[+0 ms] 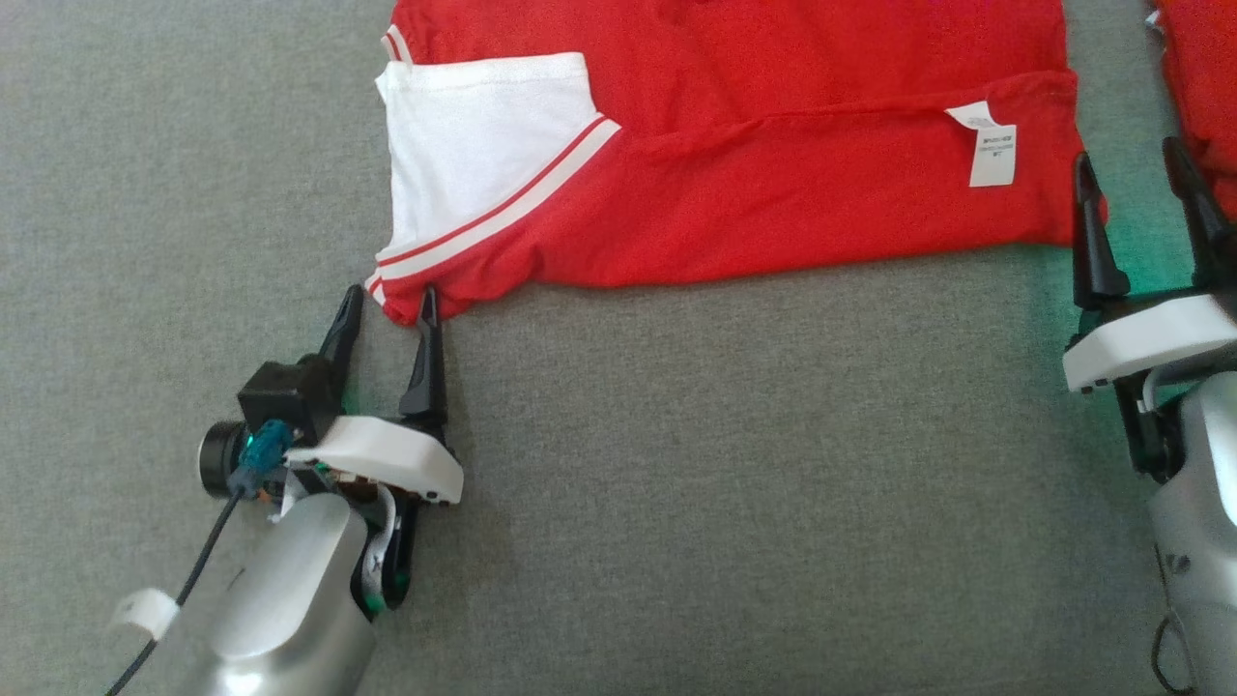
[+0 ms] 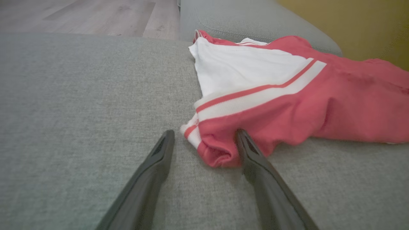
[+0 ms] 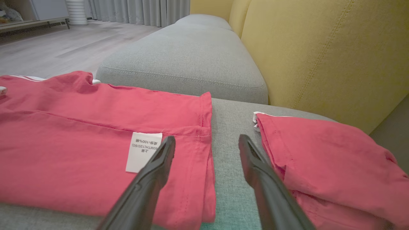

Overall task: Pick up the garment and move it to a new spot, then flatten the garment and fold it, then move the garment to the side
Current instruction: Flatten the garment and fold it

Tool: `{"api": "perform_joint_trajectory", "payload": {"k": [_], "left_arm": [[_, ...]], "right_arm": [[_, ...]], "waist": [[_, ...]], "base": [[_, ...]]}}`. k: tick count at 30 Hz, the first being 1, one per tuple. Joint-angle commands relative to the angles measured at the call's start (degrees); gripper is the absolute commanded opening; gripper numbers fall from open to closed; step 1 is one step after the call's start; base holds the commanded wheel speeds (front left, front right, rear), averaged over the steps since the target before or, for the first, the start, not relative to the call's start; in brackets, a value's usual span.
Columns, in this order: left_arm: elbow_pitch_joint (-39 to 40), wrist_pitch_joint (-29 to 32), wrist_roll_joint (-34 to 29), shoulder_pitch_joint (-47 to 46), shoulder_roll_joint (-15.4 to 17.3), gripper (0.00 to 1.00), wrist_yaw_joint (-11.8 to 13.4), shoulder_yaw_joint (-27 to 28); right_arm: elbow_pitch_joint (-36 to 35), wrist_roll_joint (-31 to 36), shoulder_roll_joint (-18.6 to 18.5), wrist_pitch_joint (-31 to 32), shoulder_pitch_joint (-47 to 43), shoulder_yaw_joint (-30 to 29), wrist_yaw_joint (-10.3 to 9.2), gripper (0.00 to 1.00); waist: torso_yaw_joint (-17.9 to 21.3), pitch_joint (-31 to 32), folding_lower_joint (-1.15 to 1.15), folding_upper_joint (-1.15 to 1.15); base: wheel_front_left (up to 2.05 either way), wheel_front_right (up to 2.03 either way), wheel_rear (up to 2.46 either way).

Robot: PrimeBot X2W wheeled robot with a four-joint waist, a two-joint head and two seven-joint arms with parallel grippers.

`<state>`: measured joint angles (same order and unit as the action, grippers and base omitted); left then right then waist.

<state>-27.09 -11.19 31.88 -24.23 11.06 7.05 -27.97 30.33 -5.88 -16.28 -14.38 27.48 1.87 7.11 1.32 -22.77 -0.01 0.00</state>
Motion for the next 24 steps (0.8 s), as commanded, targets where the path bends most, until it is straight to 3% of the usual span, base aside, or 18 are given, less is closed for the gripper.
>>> {"api": "perform_joint_trajectory", "payload": {"k": [1,3,4,7,16,17,18,19,24], "left_arm": [[-0.71,1.20,0.57,0.71,0.84,1.00,-0.10,1.10],[-1.65,2.85,0.86,0.71,0.93,0.21,-0.77,0.40],[-1.79,3.35,1.04,0.70,0.90,0.00,-1.31,0.06],[-1.62,3.85,1.22,0.72,0.92,0.00,-2.63,-0.82],[1.18,0.70,-0.54,0.12,3.01,0.00,-3.32,-1.39],[1.43,0.44,-0.74,0.11,3.31,0.00,-3.32,-1.41],[1.68,0.19,-1.01,0.14,3.60,0.00,-3.36,-1.52],[1.96,-0.08,-1.15,0.22,3.86,0.00,-3.46,-1.55],[3.56,-1.14,-1.44,1.41,5.18,0.00,-3.32,-1.24]], "right_arm": [[-1.78,0.39,-0.02,-0.61,-0.40,0.63,0.37,1.00],[-1.37,0.19,0.29,-0.61,-0.62,0.88,0.37,1.00],[-1.06,-0.04,0.42,-0.61,-0.71,1.01,0.37,1.00],[1.20,-1.81,1.03,-0.62,-0.95,1.57,0.37,1.00],[13.79,-9.23,1.59,1.14,2.51,3.25,0.37,1.00],[14.89,-10.25,1.56,1.61,3.10,3.88,0.37,0.71],[15.73,-11.35,1.53,1.88,3.63,4.57,0.37,0.22],[16.35,-12.56,1.48,1.94,4.03,5.16,0.37,0.00],[17.53,-17.69,-0.59,1.22,5.14,7.61,0.37,0.00]], "waist": [[0.11,0.19,0.01,0.00],[0.16,0.44,0.01,0.00],[0.11,0.56,0.01,0.00],[-0.30,0.89,0.01,0.00],[-1.68,0.49,0.01,0.00],[-1.69,0.42,0.01,0.00],[-1.69,0.42,0.01,0.00],[-1.70,0.47,0.01,0.00],[-1.37,1.59,0.01,0.00]], "base": [[0.00,0.00,0.00],[0.00,0.00,0.00],[0.00,0.00,0.00],[0.00,0.00,0.00],[0.00,0.00,0.00],[0.00,0.00,0.00],[0.00,0.00,0.00],[0.00,0.00,0.00],[0.00,0.00,0.00]]}}
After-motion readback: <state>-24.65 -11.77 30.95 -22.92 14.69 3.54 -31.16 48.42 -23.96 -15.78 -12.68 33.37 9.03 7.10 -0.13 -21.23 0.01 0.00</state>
